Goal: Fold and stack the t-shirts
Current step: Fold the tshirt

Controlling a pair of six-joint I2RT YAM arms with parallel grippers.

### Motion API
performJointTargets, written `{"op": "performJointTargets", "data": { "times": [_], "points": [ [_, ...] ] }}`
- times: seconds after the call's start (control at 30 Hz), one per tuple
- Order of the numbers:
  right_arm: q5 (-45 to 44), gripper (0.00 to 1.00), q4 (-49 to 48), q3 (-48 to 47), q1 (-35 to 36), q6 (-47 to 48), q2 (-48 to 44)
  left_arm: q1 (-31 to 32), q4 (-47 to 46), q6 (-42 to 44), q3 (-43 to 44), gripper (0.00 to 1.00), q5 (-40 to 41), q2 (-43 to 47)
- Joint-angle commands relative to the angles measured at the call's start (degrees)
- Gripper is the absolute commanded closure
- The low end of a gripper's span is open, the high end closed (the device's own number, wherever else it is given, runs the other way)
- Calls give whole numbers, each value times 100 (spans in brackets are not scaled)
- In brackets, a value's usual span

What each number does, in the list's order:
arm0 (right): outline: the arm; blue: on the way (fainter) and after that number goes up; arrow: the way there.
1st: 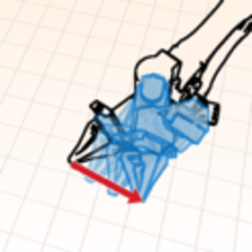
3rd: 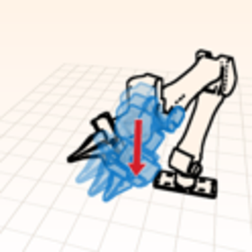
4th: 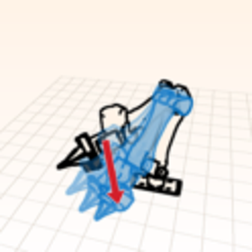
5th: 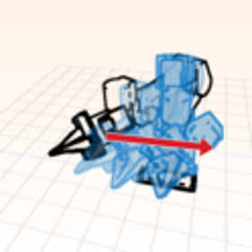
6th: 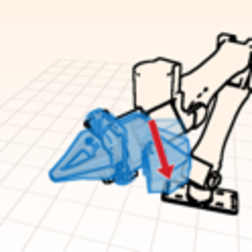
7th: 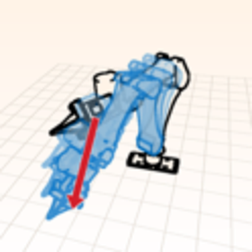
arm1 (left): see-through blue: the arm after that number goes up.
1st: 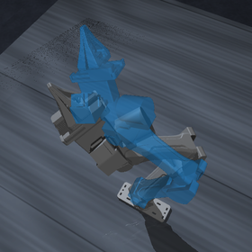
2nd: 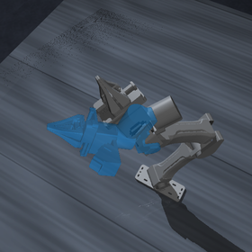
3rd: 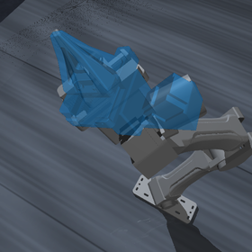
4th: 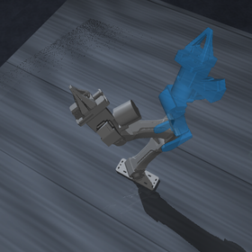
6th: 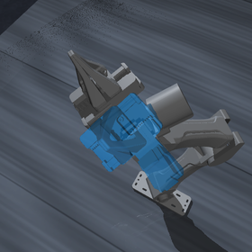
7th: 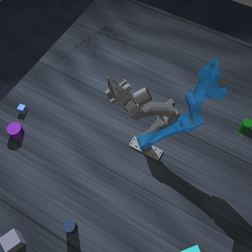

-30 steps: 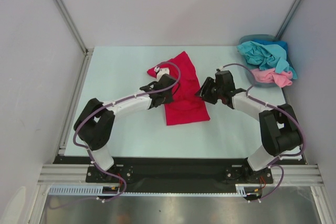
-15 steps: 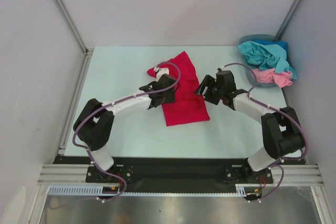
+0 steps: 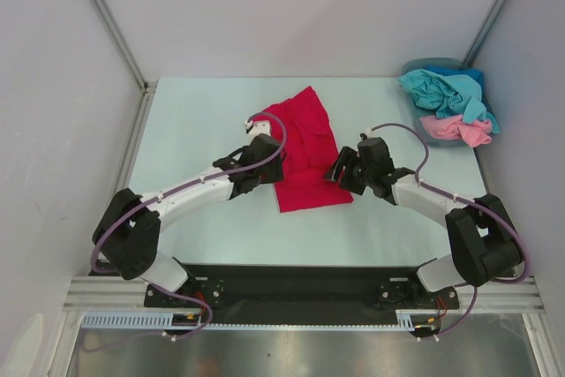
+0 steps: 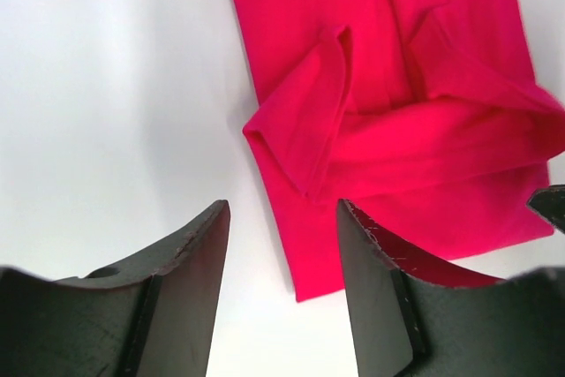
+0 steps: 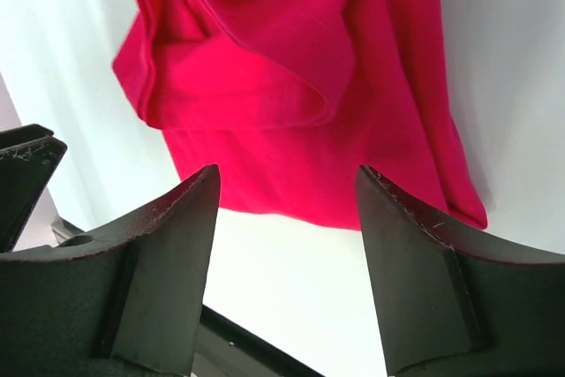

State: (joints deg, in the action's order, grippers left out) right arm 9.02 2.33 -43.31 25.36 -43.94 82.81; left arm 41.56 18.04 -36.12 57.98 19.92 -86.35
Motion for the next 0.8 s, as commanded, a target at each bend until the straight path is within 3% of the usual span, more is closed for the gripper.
{"op": "performJointTargets", "data": {
  "times": [0.0,0.37,0.77],
  "points": [
    [-172,33,-180,68,48,-71,-98,115,-143,-123,-164,43,-59,180],
    [-242,38,-180,68,56,-27,-45,256,-231,-185,-331,44,-32,223],
    [-199,46,-733,-230,30,26,763,397,-214,-176,-375,46,20,320]
  ]
}}
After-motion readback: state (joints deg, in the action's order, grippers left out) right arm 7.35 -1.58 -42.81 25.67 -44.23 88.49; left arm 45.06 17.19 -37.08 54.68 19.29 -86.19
